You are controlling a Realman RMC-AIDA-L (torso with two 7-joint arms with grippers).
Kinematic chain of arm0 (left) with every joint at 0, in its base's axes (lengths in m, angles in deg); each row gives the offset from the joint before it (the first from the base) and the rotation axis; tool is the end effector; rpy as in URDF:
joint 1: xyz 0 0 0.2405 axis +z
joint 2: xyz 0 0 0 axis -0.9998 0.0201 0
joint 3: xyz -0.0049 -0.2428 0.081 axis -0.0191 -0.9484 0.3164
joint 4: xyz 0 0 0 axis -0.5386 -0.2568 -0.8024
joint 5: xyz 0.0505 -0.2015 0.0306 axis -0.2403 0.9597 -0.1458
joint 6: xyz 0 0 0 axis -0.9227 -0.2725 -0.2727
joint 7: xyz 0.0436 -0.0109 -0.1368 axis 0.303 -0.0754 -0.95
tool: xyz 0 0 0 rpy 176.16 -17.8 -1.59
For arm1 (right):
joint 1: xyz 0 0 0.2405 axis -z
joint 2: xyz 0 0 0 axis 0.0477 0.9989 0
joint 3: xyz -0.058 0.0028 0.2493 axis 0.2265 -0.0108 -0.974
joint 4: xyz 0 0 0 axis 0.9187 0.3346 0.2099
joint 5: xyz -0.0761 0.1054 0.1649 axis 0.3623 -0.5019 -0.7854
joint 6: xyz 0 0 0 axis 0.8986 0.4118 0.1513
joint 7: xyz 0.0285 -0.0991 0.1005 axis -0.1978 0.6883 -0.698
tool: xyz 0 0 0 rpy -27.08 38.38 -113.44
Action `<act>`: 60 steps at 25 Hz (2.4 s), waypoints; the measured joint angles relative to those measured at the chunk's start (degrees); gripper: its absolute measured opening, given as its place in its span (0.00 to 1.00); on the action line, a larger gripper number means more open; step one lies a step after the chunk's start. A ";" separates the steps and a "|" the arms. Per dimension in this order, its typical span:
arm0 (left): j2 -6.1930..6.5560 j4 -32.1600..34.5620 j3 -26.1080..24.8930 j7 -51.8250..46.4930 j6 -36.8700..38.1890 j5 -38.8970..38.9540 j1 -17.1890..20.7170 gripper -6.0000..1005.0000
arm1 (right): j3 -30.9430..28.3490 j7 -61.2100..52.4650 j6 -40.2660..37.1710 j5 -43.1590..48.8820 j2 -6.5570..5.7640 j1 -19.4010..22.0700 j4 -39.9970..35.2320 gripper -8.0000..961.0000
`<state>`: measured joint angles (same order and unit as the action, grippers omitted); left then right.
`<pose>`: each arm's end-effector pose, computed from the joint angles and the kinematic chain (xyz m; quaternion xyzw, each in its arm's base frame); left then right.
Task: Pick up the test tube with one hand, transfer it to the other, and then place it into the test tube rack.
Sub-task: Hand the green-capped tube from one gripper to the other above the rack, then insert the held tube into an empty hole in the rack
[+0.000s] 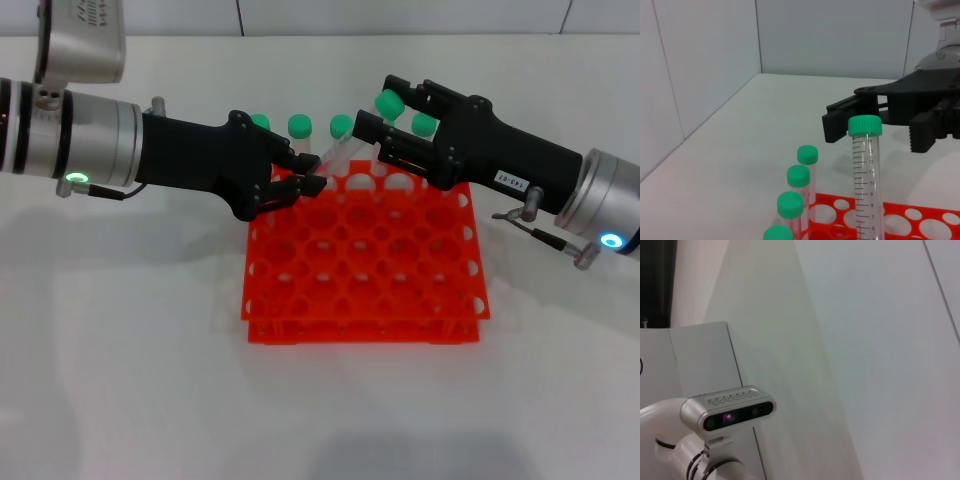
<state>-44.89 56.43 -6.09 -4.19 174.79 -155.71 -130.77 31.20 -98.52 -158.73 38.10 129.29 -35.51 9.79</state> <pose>-0.2004 0.3772 -0.0106 -0.9855 -0.0550 -0.1380 0.0817 0.1915 0.3445 -0.0477 -0.8620 0.1701 0.4468 0.1684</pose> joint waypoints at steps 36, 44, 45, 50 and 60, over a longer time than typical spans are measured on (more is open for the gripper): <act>-1.73 10.79 5.07 -14.69 0.31 -0.68 2.43 0.48 | 0.15 -0.14 0.61 -0.62 0.00 -0.07 -0.05 0.27; -2.66 30.37 10.99 -32.32 1.34 -7.70 7.83 0.80 | 0.14 -0.11 0.46 -0.51 -0.13 0.29 -0.06 0.27; -2.66 32.48 11.50 -34.04 1.85 -8.05 8.53 0.82 | 0.11 0.01 0.40 -0.47 -0.16 0.33 -0.04 0.27; -2.75 45.56 11.91 -41.86 5.84 -7.58 13.56 0.89 | -0.14 0.23 0.34 -0.19 -0.37 0.33 0.09 0.27; -2.89 69.34 12.56 -52.66 6.68 -6.41 27.46 0.89 | -0.20 0.43 0.59 0.02 -0.85 -0.95 -0.22 0.27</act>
<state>-47.78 125.77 6.47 -56.85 181.47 -162.12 -103.31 31.00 -98.09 -158.14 38.12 128.44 -36.46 9.58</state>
